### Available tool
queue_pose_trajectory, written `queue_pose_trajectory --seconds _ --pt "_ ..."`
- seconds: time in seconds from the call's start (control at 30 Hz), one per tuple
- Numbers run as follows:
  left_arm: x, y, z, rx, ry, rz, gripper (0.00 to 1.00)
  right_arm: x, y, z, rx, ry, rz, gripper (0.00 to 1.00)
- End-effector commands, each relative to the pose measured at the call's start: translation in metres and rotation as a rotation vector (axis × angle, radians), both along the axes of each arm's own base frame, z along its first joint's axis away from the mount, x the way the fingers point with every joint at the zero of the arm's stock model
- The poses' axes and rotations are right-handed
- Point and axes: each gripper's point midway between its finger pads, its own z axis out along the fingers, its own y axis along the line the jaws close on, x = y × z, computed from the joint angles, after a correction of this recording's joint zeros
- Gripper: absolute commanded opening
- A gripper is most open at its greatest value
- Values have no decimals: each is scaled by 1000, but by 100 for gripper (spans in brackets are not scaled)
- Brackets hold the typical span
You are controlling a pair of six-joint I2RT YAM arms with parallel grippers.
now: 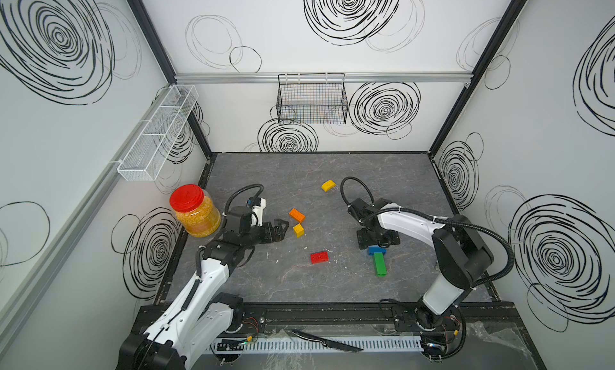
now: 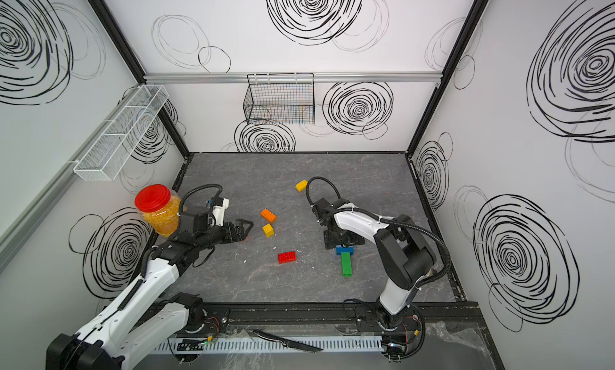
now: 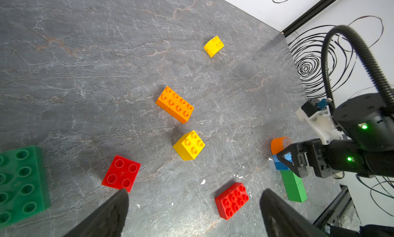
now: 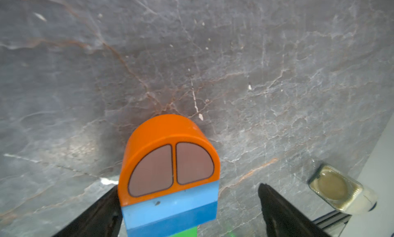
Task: Assemble an ice cream with lego
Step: Move the lego brick at the center of the board.
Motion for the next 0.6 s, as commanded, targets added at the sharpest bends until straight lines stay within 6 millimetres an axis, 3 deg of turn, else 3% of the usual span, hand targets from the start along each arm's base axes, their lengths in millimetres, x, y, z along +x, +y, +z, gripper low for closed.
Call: queue_pose_trajectory --seconds 0.0,0.57 --pt "2 -2 2 -5 -14 -2 99 -9 -16 4 -52 5 -25 100" --pt "2 -2 0 1 -8 -2 99 -22 -43 5 -94 17 -73 100"
